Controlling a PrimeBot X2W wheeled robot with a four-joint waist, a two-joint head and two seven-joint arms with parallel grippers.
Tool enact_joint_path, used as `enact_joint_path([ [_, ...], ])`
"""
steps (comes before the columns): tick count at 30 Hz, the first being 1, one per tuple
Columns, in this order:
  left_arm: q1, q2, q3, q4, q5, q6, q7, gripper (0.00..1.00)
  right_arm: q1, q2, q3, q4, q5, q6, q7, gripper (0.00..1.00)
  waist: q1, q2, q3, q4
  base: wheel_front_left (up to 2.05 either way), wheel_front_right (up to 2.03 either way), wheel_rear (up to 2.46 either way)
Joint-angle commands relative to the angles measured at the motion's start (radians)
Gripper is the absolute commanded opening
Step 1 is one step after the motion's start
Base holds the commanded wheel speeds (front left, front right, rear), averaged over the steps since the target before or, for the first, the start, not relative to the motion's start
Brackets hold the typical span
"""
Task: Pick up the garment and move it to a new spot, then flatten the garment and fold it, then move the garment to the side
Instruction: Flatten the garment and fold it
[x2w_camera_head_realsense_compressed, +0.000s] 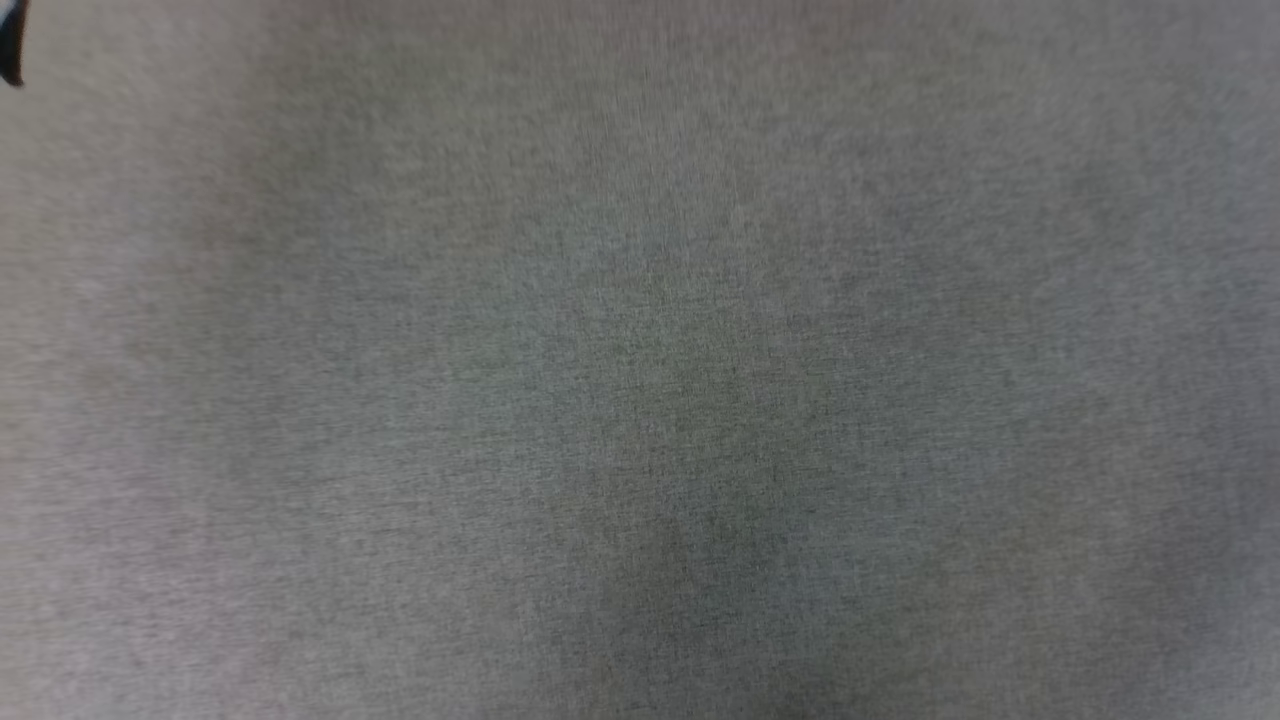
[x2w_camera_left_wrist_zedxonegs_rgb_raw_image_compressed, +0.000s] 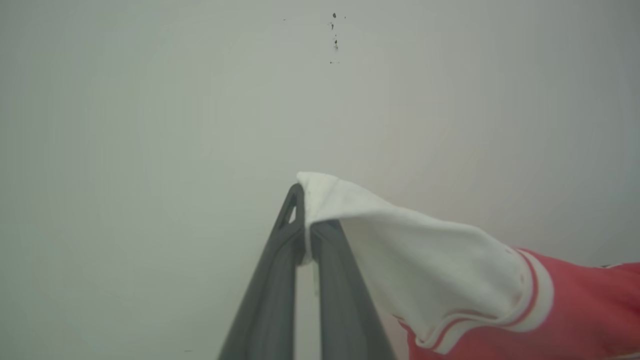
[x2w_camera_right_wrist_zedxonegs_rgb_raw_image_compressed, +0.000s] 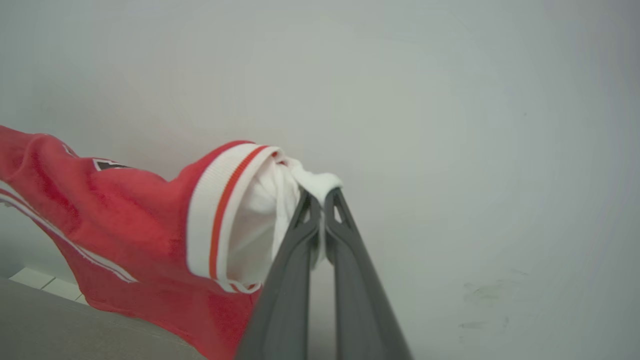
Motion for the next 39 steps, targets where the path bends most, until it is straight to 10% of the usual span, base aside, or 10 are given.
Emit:
enact_joint_path([
  [1,-0.016,-0.002,0.003,0.009,0.001,-0.004,-0.013,0.00,-0.021,-0.009,0.013,0.014,0.003,-0.001,-0.025,0.00,-0.0002,0.0000,0.061,-0.008,0.00,0.00,0.00],
  [13,0.073,-0.038,0.019,0.155,-0.065,-0.042,-0.068,0.00,-0.011,0.055,0.056,0.255,0.126,-0.001,-0.087,0.00,-0.0002,0.0000,0.159,0.006,0.00,0.00,0.00],
  [26,0.490,-0.070,0.049,0.205,-0.196,-0.108,-0.100,0.00,0.347,0.027,0.078,0.284,0.391,-0.001,-0.022,0.00,-0.0002,0.0000,-0.047,0.051,0.00,0.00,0.00],
  [34,0.871,-0.024,0.082,0.017,-0.232,-0.051,-0.171,0.00,0.699,-0.005,0.098,0.113,0.462,-0.001,-0.042,0.00,-0.0002,0.0000,-0.216,0.054,0.00,0.00,0.00],
  [39,1.195,0.028,0.118,-0.208,-0.256,0.059,-0.167,0.00,0.934,0.001,0.067,-0.017,0.464,-0.001,-0.037,0.00,-0.0002,0.0000,-0.322,0.044,0.00,0.00,0.00],
])
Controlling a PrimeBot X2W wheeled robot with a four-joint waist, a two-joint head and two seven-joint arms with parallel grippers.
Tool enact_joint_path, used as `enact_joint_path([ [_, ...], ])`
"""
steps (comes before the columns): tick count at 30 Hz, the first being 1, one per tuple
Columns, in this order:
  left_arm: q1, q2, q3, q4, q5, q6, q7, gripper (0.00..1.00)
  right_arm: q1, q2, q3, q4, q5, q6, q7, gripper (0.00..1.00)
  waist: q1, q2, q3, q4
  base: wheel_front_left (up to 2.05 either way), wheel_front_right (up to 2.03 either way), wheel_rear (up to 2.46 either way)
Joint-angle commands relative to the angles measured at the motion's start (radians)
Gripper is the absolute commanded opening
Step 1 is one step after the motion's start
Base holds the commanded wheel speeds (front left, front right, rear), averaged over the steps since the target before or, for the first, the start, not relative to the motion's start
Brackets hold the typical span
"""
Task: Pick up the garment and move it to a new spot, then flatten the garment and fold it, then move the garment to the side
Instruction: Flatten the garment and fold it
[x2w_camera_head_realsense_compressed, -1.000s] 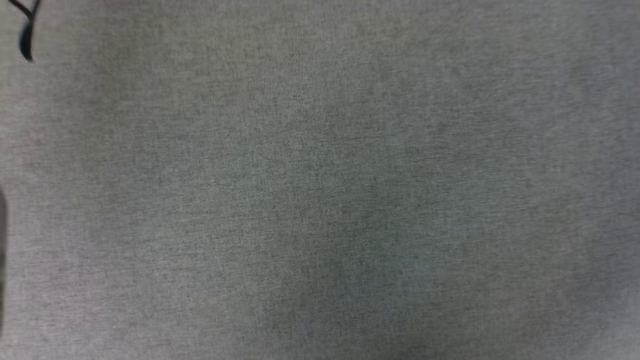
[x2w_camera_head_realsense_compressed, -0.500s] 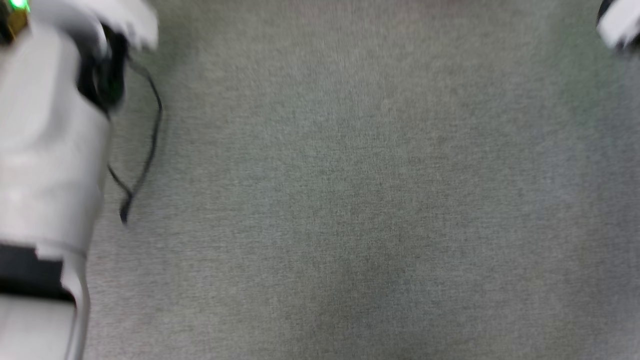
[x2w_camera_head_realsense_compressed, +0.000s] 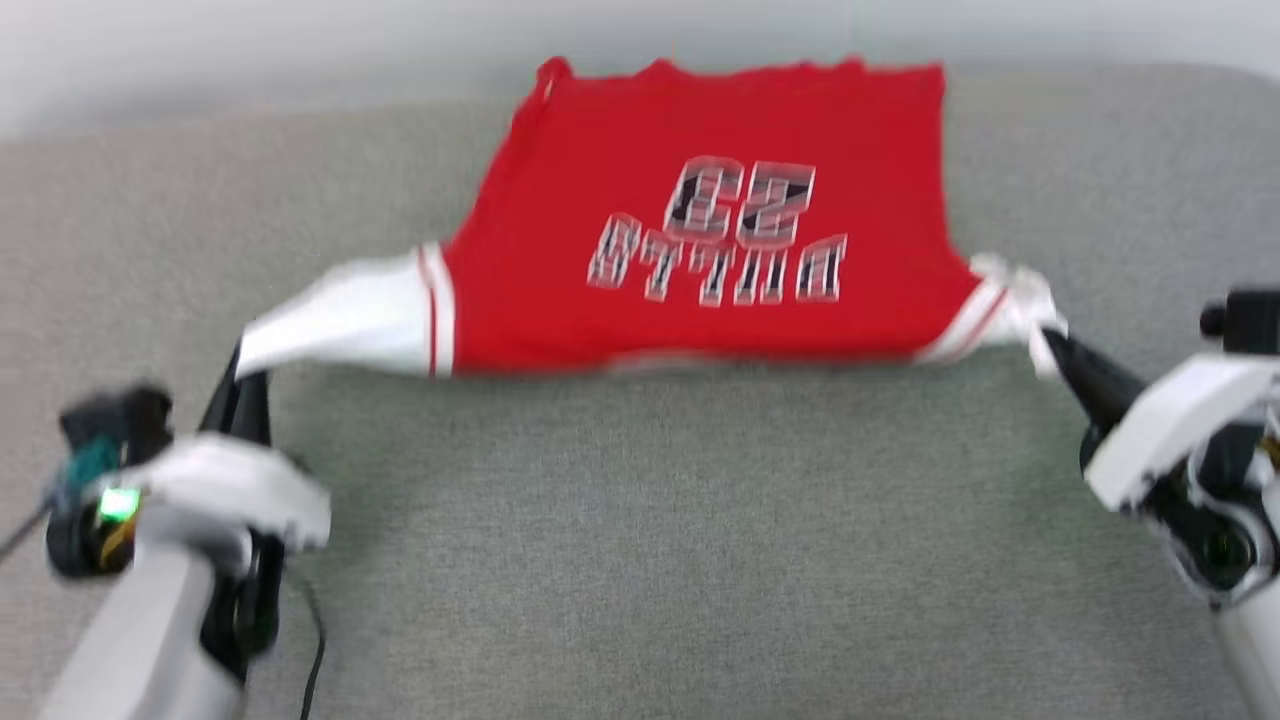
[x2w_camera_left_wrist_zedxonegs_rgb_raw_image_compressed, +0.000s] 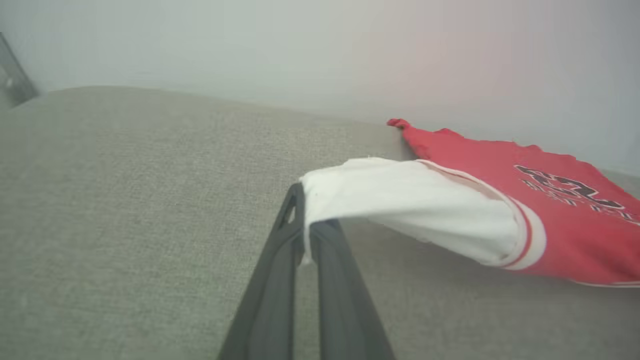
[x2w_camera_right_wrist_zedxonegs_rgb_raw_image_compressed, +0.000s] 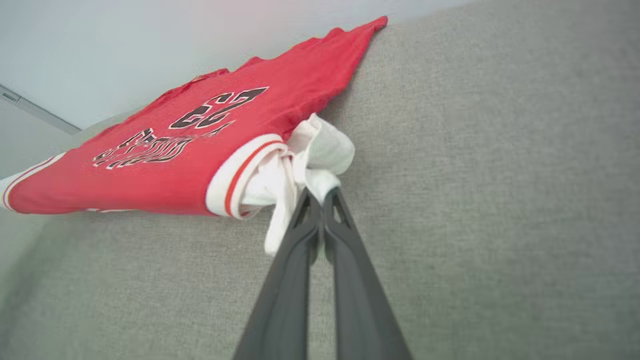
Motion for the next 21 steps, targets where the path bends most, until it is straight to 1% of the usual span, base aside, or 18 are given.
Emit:
enact_joint_path([
  [1,0.036,0.011,0.006,-0.032,-0.001,0.019,0.003,0.00,0.035,-0.005,-0.011,-0.014,-0.005,-0.001,0.004,0.00,0.0003,-0.0001,-0.053,-0.004,0.00,0.00,0.00],
  [6,0.275,0.061,0.005,-0.261,0.007,0.135,0.069,0.00,0.220,0.022,-0.076,-0.116,-0.049,-0.001,0.035,0.00,0.0003,-0.0001,-0.106,0.002,0.00,0.00,0.00],
  [10,0.436,0.076,-0.008,-0.412,0.004,0.219,0.126,0.00,0.377,0.073,-0.156,-0.186,-0.068,-0.001,0.091,0.00,0.0003,-0.0001,-0.136,0.010,0.00,0.00,0.00],
  [11,0.472,0.088,-0.019,-0.437,0.018,0.239,0.146,0.00,0.418,0.085,-0.180,-0.199,-0.080,-0.001,0.109,0.00,0.0003,-0.0001,-0.142,0.015,0.00,0.00,0.00],
  [13,0.519,0.076,-0.040,-0.482,0.007,0.258,0.173,0.00,0.490,0.115,-0.217,-0.229,-0.098,-0.001,0.147,0.00,0.0003,-0.0001,-0.151,0.023,0.00,0.00,0.00],
  [17,0.584,0.075,-0.075,-0.512,0.013,0.283,0.212,0.00,0.602,0.159,-0.290,-0.295,-0.152,-0.001,0.227,0.00,0.0003,-0.0001,-0.159,0.032,0.00,0.00,0.00],
  [21,0.604,0.061,-0.096,-0.526,0.012,0.288,0.215,0.00,0.662,0.196,-0.344,-0.326,-0.251,-0.001,0.286,0.00,0.0003,-0.0001,-0.155,0.038,0.00,0.00,0.00],
])
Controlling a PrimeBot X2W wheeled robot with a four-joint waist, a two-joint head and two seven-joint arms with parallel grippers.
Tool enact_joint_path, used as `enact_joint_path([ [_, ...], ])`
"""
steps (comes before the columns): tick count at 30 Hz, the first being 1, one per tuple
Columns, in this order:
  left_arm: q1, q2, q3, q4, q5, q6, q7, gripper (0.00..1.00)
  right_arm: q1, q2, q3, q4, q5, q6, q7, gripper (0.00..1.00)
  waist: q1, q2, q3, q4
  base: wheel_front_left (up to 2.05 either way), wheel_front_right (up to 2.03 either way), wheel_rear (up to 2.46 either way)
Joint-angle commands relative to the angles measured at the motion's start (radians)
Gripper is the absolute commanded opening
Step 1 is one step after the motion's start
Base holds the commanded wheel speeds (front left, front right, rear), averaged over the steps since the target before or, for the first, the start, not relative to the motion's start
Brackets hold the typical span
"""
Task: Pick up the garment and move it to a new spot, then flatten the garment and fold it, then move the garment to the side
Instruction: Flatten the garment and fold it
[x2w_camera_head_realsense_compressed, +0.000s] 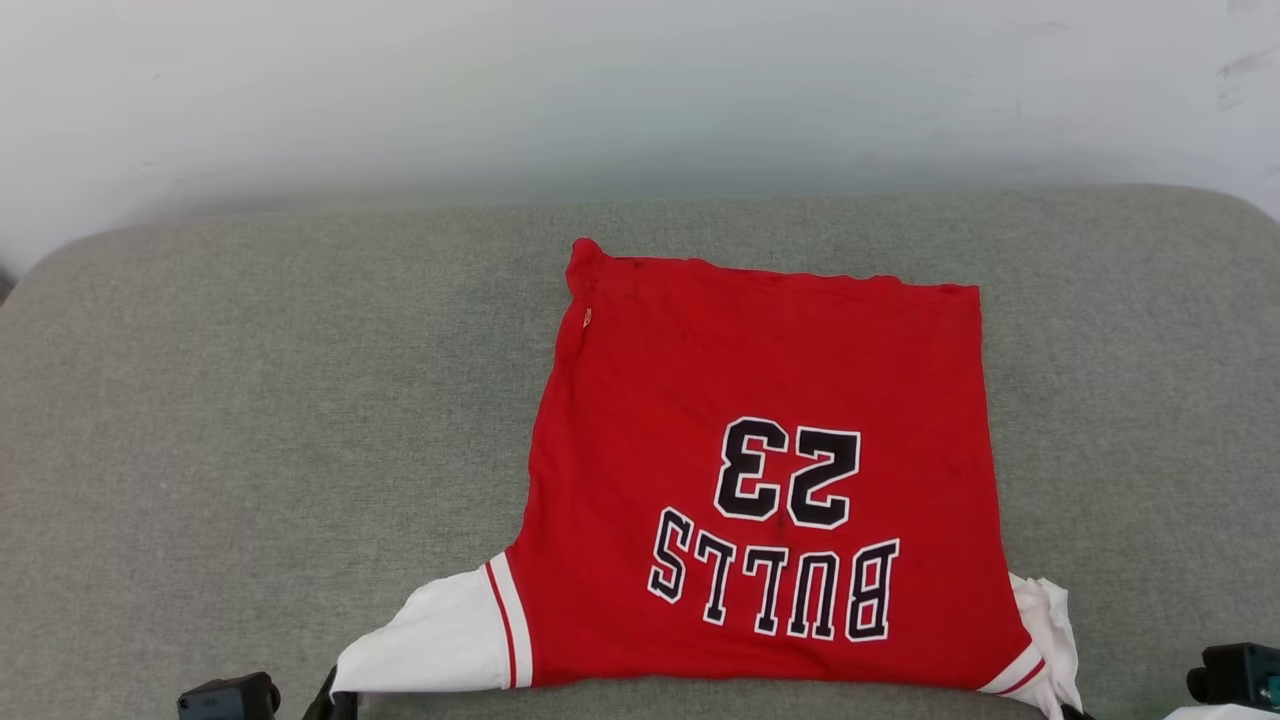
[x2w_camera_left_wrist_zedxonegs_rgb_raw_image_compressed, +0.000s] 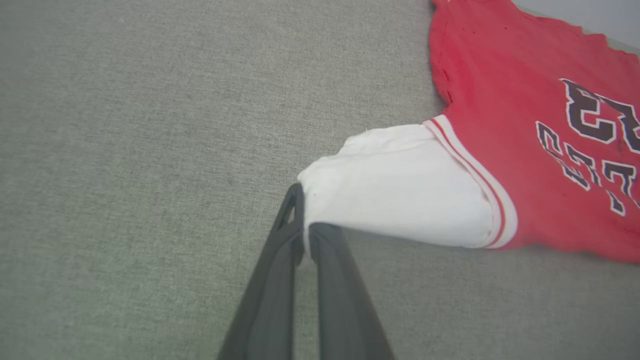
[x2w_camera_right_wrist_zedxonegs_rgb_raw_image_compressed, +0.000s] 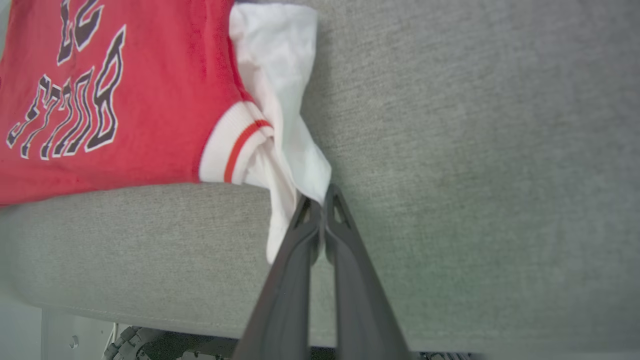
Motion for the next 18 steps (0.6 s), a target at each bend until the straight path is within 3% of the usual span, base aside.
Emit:
enact_joint_path([
  [1,0.003,-0.009,-0.005,-0.005,0.001,-0.002,-0.009,0.00,0.012,0.025,-0.017,-0.015,-0.039,-0.001,0.023,0.00,0.0003,0.0000,0.007,0.001,0.00,0.00,0.00],
  [2,-0.002,-0.012,-0.008,-0.001,0.005,-0.003,-0.013,0.00,0.011,0.038,-0.023,-0.018,-0.053,-0.001,0.034,0.00,0.0003,0.0000,0.008,0.001,0.00,0.00,0.00],
  [3,-0.009,-0.017,-0.011,0.001,0.007,-0.008,-0.020,0.00,0.005,0.042,-0.025,-0.026,-0.068,-0.001,0.039,0.25,0.0003,0.0000,0.010,0.003,0.00,0.00,0.00],
  [4,-0.020,-0.020,-0.013,0.001,0.012,-0.012,-0.027,0.00,-0.005,0.045,-0.028,-0.034,-0.082,-0.001,0.041,0.90,0.0003,0.0000,0.012,0.005,0.00,0.00,0.00],
  [5,-0.030,-0.024,-0.016,0.001,0.013,-0.017,-0.032,0.00,-0.012,0.045,-0.029,-0.039,-0.097,-0.001,0.041,1.00,0.0003,0.0000,0.014,0.008,0.00,0.00,0.00],
  [12,-0.106,-0.041,-0.042,-0.011,0.044,-0.042,-0.051,0.00,-0.117,0.022,-0.050,-0.082,-0.166,-0.001,-0.051,1.00,0.0003,0.0000,0.036,0.028,0.00,0.00,0.00],
  [18,-0.197,-0.058,-0.064,-0.044,0.081,-0.056,-0.066,0.00,-0.321,-0.031,-0.081,0.003,-0.193,-0.001,-0.127,1.00,0.0003,0.0000,0.118,0.056,0.00,0.00,0.00],
])
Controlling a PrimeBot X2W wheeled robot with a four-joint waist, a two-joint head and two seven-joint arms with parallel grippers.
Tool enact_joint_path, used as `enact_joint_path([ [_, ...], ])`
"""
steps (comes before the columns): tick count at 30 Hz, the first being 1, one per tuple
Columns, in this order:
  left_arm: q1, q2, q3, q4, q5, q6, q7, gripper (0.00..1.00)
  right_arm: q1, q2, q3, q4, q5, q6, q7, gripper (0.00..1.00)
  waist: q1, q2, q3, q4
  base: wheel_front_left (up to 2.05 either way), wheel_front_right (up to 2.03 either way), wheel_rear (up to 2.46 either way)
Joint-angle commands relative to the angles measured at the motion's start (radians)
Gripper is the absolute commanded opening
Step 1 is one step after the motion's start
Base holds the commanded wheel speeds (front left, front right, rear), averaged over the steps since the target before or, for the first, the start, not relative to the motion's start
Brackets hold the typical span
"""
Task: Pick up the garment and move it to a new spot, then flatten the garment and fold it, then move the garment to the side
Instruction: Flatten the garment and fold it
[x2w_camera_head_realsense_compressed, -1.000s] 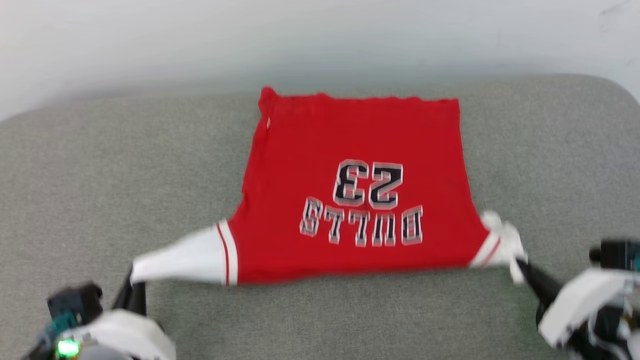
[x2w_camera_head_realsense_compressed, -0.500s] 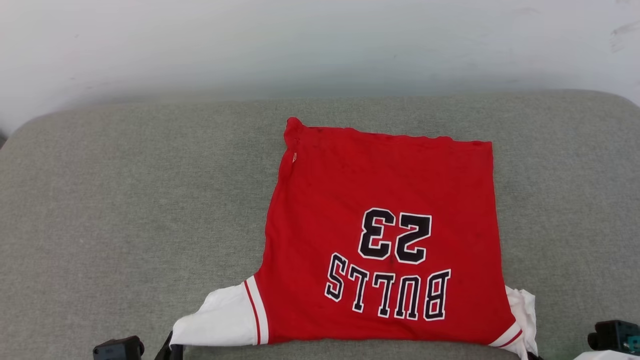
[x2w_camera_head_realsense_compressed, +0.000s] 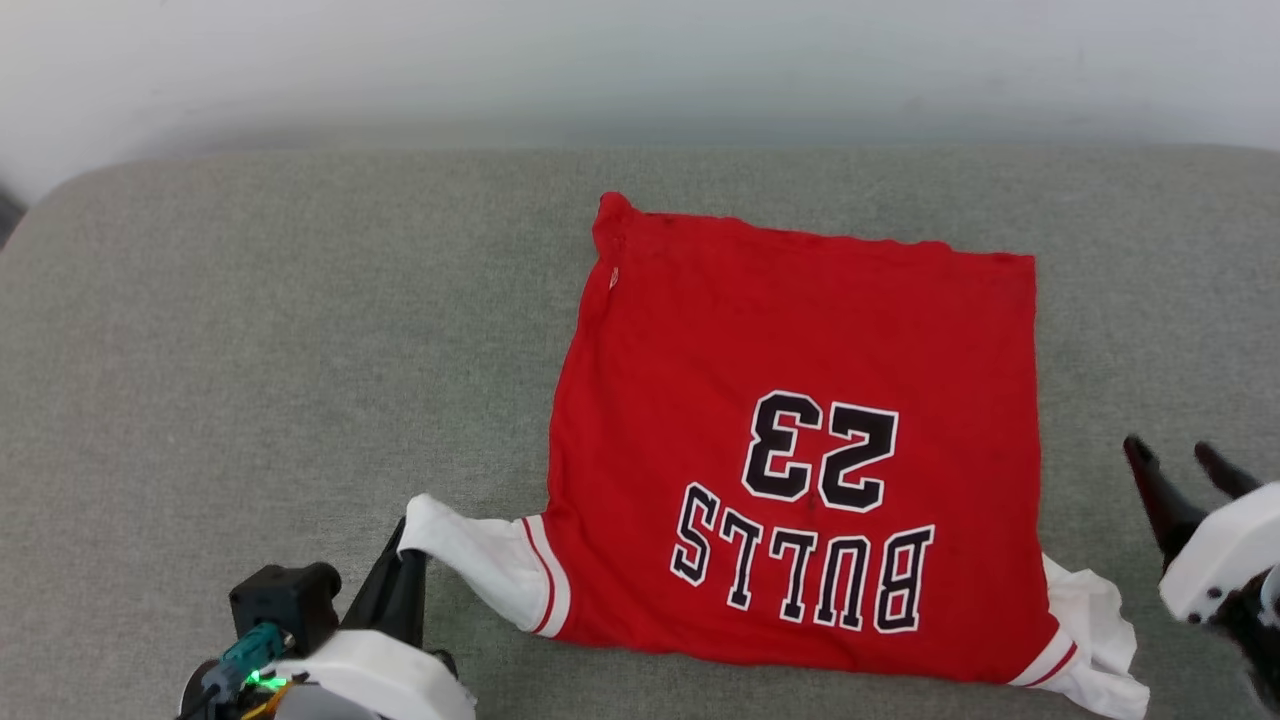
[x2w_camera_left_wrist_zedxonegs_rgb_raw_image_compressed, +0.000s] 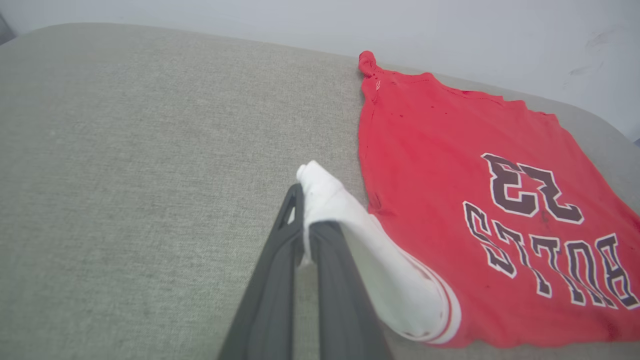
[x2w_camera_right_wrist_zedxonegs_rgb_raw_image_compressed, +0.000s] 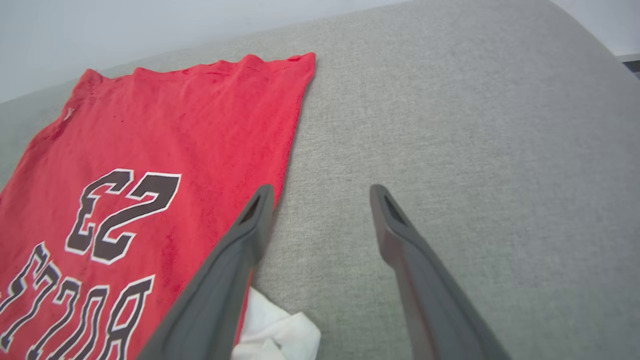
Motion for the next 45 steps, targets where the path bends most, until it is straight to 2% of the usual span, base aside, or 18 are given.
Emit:
enact_joint_path([
  [1,-0.050,-0.010,-0.007,-0.015,0.019,-0.009,-0.011,0.00,-0.102,-0.030,0.002,0.052,0.001,0.000,-0.016,1.00,0.0000,-0.0001,0.067,0.026,0.00,0.00,0.00],
  [3,-0.096,-0.021,-0.016,-0.029,0.032,-0.020,-0.016,0.00,-0.186,-0.070,0.002,0.104,-0.010,0.000,-0.021,1.00,0.0000,-0.0001,0.119,0.048,0.00,0.00,0.00],
  [5,-0.119,-0.027,-0.020,-0.032,0.039,-0.025,-0.020,0.00,-0.228,-0.071,0.000,0.137,0.008,0.000,-0.009,1.00,0.0000,-0.0001,0.142,0.059,0.00,0.00,0.00],
  [7,-0.161,-0.038,-0.026,-0.033,0.050,-0.036,-0.030,0.00,-0.322,-0.102,0.012,0.193,0.006,0.000,0.009,1.00,0.0000,-0.0001,0.186,0.079,0.00,0.00,0.00],
  [16,-0.292,-0.090,-0.061,-0.020,0.081,-0.078,-0.066,0.00,-0.641,-0.178,0.056,0.422,0.025,0.000,0.243,1.00,0.0000,-0.0001,0.317,0.156,0.00,0.00,0.00],
  [21,-0.313,-0.106,-0.070,-0.005,0.079,-0.088,-0.083,0.00,-0.726,-0.183,0.071,0.502,0.012,0.000,0.343,1.00,0.0000,-0.0001,0.351,0.179,0.00,0.00,0.00],
  [25,-0.318,-0.113,-0.071,0.012,0.072,-0.092,-0.089,0.00,-0.719,-0.143,0.062,0.597,0.012,0.000,0.460,1.00,0.0000,-0.0001,0.356,0.183,0.00,0.00,0.00],
  [26,-0.318,-0.115,-0.071,0.016,0.070,-0.094,-0.091,0.00,-0.715,-0.135,0.056,0.614,0.010,0.000,0.481,0.94,0.0000,-0.0001,0.355,0.183,0.00,0.00,0.00],
  [27,-0.318,-0.115,-0.070,0.019,0.067,-0.094,-0.091,0.00,-0.713,-0.126,0.056,0.619,0.008,0.000,0.490,0.13,0.0000,-0.0001,0.352,0.182,0.00,0.00,0.00],
  [28,-0.317,-0.114,-0.069,0.023,0.064,-0.095,-0.091,0.00,-0.715,-0.120,0.057,0.618,0.007,0.000,0.491,0.00,0.0000,-0.0001,0.349,0.180,0.00,0.00,0.00],
  [38,-0.254,-0.079,-0.049,0.072,0.039,-0.074,-0.066,0.00,-0.696,-0.201,0.128,0.496,-0.034,0.000,0.383,0.00,0.0000,-0.0001,0.232,0.114,0.00,0.00,0.00],
  [45,-0.166,-0.033,-0.008,0.106,-0.003,-0.049,-0.049,0.00,-0.528,-0.248,0.132,0.349,0.002,-0.001,0.373,0.00,0.0000,-0.0001,0.113,0.036,0.00,0.00,0.00],
])
